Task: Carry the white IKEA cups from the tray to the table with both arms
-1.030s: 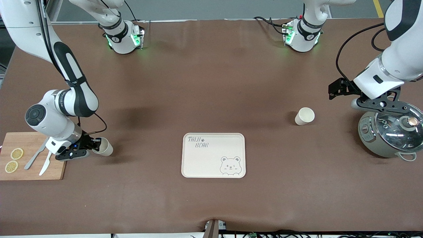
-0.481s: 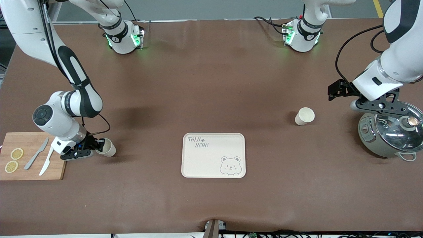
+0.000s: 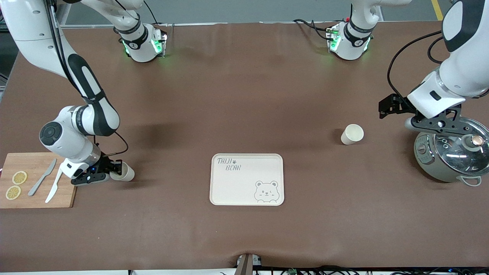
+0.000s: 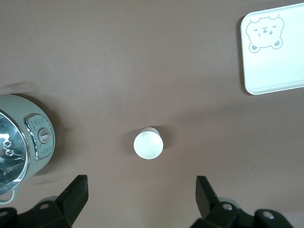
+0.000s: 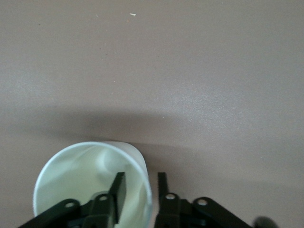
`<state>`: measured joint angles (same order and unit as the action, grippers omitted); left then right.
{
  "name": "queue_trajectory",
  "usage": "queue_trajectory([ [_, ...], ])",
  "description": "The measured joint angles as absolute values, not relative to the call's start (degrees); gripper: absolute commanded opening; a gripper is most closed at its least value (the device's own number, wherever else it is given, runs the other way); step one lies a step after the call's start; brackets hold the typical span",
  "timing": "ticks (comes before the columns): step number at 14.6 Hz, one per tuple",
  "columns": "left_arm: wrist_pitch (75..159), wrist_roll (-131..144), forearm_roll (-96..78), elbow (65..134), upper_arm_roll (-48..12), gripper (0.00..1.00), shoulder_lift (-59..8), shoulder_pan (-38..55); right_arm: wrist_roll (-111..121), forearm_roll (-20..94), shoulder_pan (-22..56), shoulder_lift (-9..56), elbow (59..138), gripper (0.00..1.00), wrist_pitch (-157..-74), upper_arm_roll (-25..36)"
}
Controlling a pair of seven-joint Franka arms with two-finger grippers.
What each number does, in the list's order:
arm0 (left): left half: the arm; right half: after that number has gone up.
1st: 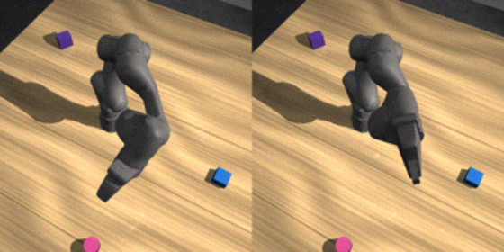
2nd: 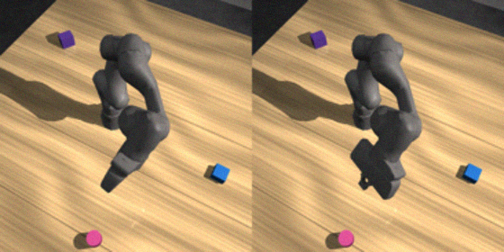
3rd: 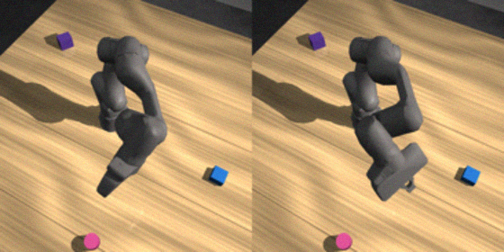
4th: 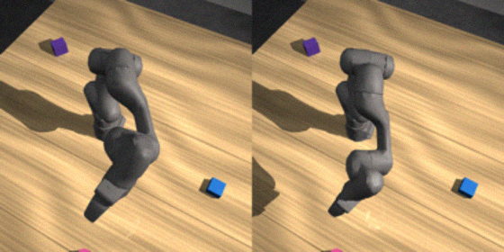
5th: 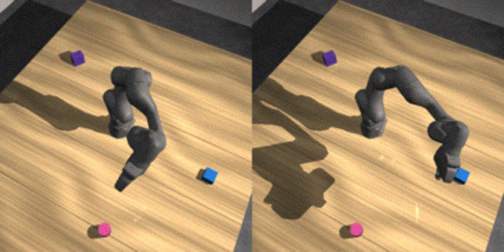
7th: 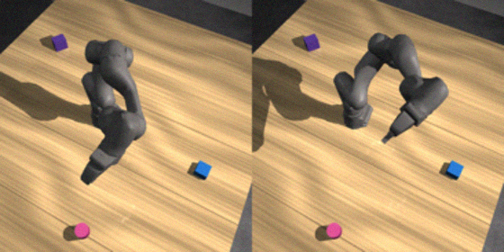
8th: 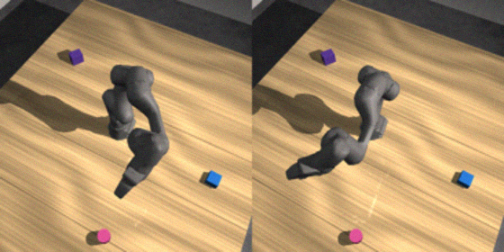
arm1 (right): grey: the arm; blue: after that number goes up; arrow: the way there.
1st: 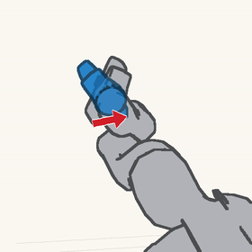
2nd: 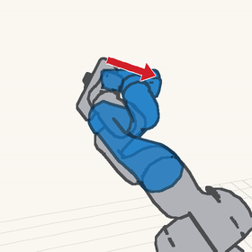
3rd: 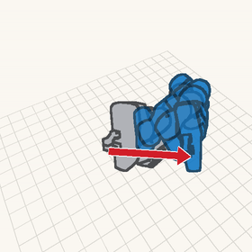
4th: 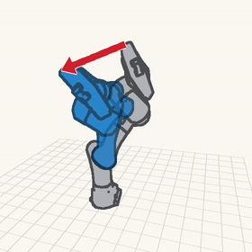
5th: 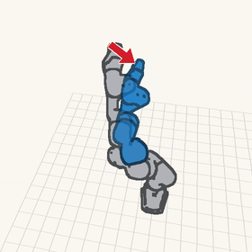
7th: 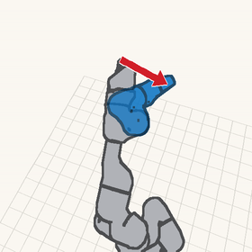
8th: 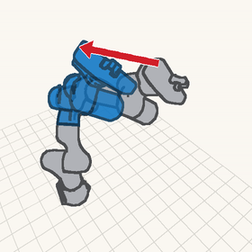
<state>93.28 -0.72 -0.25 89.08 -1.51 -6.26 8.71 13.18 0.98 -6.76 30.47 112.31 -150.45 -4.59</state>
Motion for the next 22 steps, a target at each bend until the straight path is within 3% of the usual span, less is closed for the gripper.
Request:
queue_trajectory([
  [13, 97.26, -0.73, -0.26, 89.08, -0.59, 1.00, -7.00, 8.43, 14.05, 0.98, -6.76, 30.34, 111.04, 1.00, -150.14, -4.71],
  [15, 97.85, -0.73, -0.25, 89.08, -0.57, 1.00, -7.20, 8.42, 14.05, 0.98, -6.76, 30.08, 108.48, 1.00, -145.02, -4.72],
  [22, 98.32, -0.73, -0.25, 89.05, -0.57, 1.00, -7.49, 8.42, 14.03, 0.99, -6.80, 28.03, 89.08, 1.00, -115.27, -4.61],
])
